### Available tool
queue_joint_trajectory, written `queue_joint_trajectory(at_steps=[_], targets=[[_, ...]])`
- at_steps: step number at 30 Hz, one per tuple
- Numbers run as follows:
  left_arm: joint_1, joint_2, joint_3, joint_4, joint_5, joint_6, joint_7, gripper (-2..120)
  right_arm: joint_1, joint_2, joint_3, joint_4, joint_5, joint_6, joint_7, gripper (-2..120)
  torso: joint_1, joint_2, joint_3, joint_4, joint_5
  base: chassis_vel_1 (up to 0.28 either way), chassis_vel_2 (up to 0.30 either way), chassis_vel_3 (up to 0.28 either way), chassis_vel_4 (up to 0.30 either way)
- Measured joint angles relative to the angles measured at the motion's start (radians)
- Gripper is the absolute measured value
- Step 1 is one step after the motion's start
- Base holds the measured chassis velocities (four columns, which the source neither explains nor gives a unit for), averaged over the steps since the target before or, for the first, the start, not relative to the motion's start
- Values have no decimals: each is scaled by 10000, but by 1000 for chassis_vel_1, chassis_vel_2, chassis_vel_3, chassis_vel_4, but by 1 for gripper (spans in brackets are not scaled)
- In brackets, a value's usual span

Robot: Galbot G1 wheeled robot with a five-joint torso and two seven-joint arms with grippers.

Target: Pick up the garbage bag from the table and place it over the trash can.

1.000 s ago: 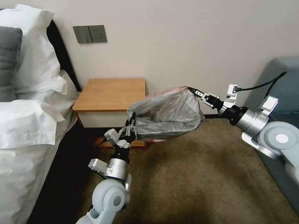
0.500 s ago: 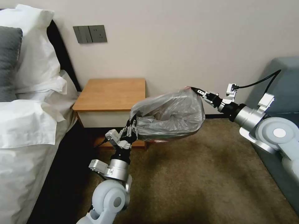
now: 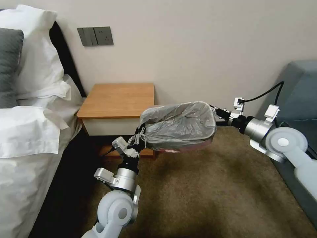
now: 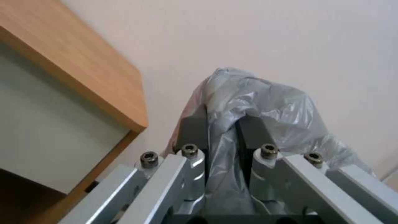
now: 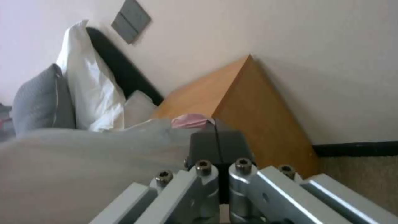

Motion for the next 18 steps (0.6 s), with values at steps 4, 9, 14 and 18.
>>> queue_joint_trajectory(at_steps=[4, 9, 14, 18], targets=[[-5, 9, -64, -32, -156, 53, -124, 11, 35, 5, -105, -139, -382, 16, -332, 0, 0, 0, 0, -3, 0, 0, 0, 0, 0], [-68, -19, -93, 123, -30, 127, -645, 11, -304, -87, 228, 278, -503, 72, -254, 10, 0, 0, 0, -1, -2, 0, 0, 0, 0], [-118, -29, -93, 228, 40, 258, -1134, 11, -908, -351, 805, 805, -359, 236, -169, 25, 0, 0, -1, -3, -2, 0, 0, 0, 0], [-195, -55, -19, 339, 269, 545, -1928, 11, -1662, -593, 1823, 1278, -356, 579, -16, 44, 0, 0, -1, -4, 0, 0, 0, 0, 0]])
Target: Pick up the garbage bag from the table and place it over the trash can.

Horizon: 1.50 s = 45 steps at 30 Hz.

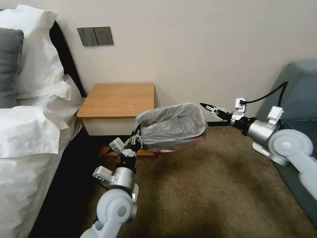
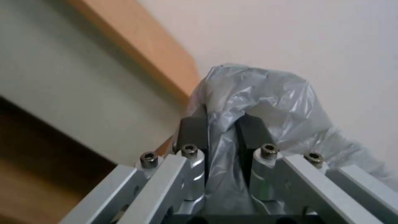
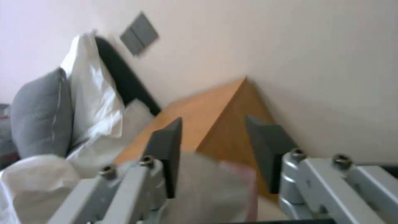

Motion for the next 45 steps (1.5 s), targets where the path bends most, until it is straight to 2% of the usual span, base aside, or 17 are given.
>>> queue_joint_trajectory(at_steps=[5, 6, 8, 9, 11, 12, 13, 16, 17, 20, 21, 23, 25, 26, 29, 34, 45], targets=[[17, 51, 92, 40, 513, 135, -107, 11, 115, -384, 395, 511, -338, -20, -254, 58, 0, 0, 0, -2, 0, 0, 0, 0, 0], [28, 63, 131, 35, 622, 163, -111, 11, 320, -629, 235, 698, -649, -37, -493, 61, 0, 0, 0, 2, 0, 0, 0, 0, 0], [42, 64, 248, -6, 998, 201, -113, 11, 1244, -1296, -815, 892, -2480, 23, -1626, 69, 0, 0, 0, 2, -4, 0, 0, 0, 0], [42, 64, 248, -6, 998, 201, -113, 11, 1244, -1296, -815, 892, -2480, 23, -1626, 69, 0, 0, 0, 2, -4, 0, 0, 0, 0], [70, 32, 335, -24, 1369, 206, -113, 11, 2805, -1583, -2434, 696, -4175, 1, -3256, 61, 0, 0, 0, -1, 0, 0, 0, 0, 0], [90, 18, 376, -27, 1511, 213, -113, 11, 3684, -1631, -3343, 688, -4524, -22, -3535, 56, 0, 1, 1, 3, -2, 0, 0, 0, 0], [90, 18, 376, -27, 1511, 213, -113, 11, 3684, -1631, -3343, 688, -4524, -22, -3535, 56, 0, 1, 1, 3, -2, 0, 0, 0, 0], [155, -36, 456, -26, 2152, 182, -112, 11, 6504, -1280, -6444, 598, -5373, -110, -3696, 43, 0, 0, 2, 4, -4, 0, 0, 0, 0], [155, -36, 456, -26, 2152, 182, -112, 11, 6504, -1280, -6444, 598, -5373, -110, -3696, 43, 0, 0, 2, 4, -4, 0, 0, 0, 0], [151, -60, 509, -26, 2554, 134, -101, 11, 8573, -434, -8682, 456, -6414, -443, -3835, 28, 0, 0, 3, 9, -5, 0, 0, 0, 0], [151, -60, 509, -26, 2554, 134, -101, 11, 8573, -434, -8682, 456, -6414, -443, -3835, 28, 0, 0, 3, 9, -5, 0, 0, 0, 0], [139, -63, 514, -55, 2812, 67, -72, 11, 9402, -60, -9696, 352, -6609, -836, -3755, 17, 0, 0, 3, 5, -2, 0, 0, 0, 0], [138, -61, 514, -57, 2907, 26, -46, 11, 9668, 10, -10006, 311, -6657, -910, -3764, 13, 0, -1, 3, 3, -1, 0, 0, 0, 0], [134, -42, 493, -73, 3131, -62, 13, 11, 10452, 142, -10824, 242, -6739, -1097, -3877, 7, 1, 0, 1, 1, -5, 0, 0, 0, 0], [133, -30, 468, -130, 3266, -105, 50, 11, 11215, 300, -11601, 54, -6787, -1232, -3905, 0, 0, 0, 1, 2, -2, 0, 0, 0, 0], [188, -89, 472, -197, 3628, -245, 119, 11, 12247, 705, -12634, -714, -7280, -1446, -3995, 0, 0, 0, 1, 2, -4, 0, 0, 0, 0], [218, -179, 468, -337, 3630, -275, 111, 11, 12358, 1277, -13269, -1417, -7651, -1964, -3598, 0, 0, 0, 2, 3, -1, 0, 0, 0, 0]])
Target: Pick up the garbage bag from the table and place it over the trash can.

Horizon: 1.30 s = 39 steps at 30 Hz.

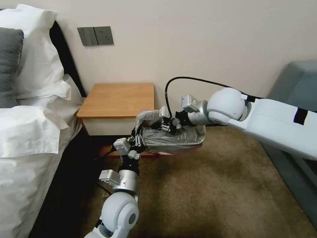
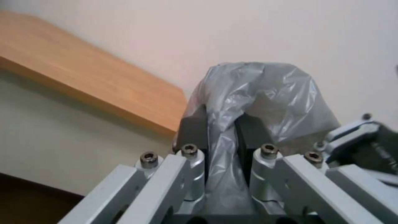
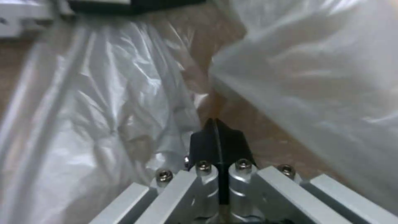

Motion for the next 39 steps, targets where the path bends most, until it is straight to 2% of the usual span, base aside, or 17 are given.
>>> queue_joint_trajectory(at_steps=[15, 23, 39], targets=[[-35, -128, 56, -114, 49, 122, -103, 11, 243, 486, -1355, -234, -997, -496, 423, 0, 1, 0, -1, -1, 0, 0, 0, 0, 0], [0, -140, 63, -205, 93, 132, -108, 11, 244, 855, -1392, -364, -1022, -1302, 856, 0, 0, 0, -1, 0, -1, 0, 0, 0, 0], [161, -151, 106, -400, 231, 109, -54, 11, 236, 1217, -1330, -1158, -1295, -1431, 780, 0, 0, 1, -1, -1, 0, 0, 0, 0, 0]])
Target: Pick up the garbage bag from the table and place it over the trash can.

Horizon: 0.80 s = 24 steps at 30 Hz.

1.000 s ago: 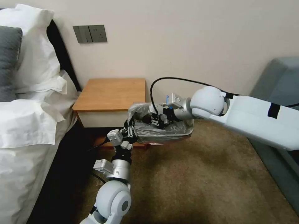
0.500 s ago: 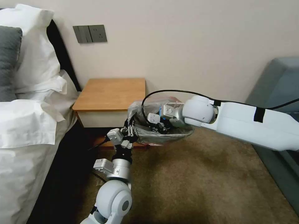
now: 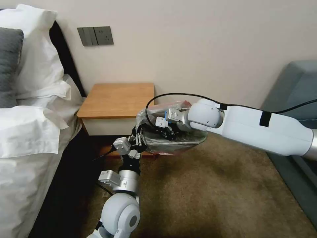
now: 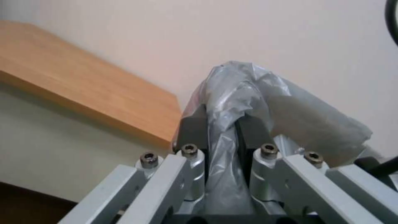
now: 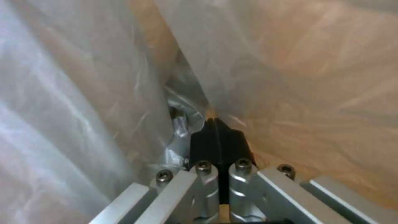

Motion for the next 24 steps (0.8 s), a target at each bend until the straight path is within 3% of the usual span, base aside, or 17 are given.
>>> queue_joint_trajectory(at_steps=[9, 17, 22, 24], targets=[[3, -75, -9, 83, 21, 110, -112, 11, -21, 33, 97, 123, 180, 5, 121, 0, 0, 0, 0, 1, 1, 0, 0, 0, 0], [-122, -81, -76, 411, -556, 834, -772, 11, 44, -440, 800, 1322, 2752, -293, 1457, 0, 0, 0, 0, 1, 0, 0, 0, 0, 0], [-221, -38, -84, 687, -917, 1248, -1275, 11, -160, -1082, 1644, 2211, 4409, -313, 2186, 0, 0, 0, 0, -1, -1, 0, 0, 0, 0], [-272, -3, -133, 782, -1219, 1479, -1500, 11, -732, -1532, 2427, 2790, 5587, -313, 3003, 0, 0, 0, -1, 2, -1, 0, 0, 0, 0]])
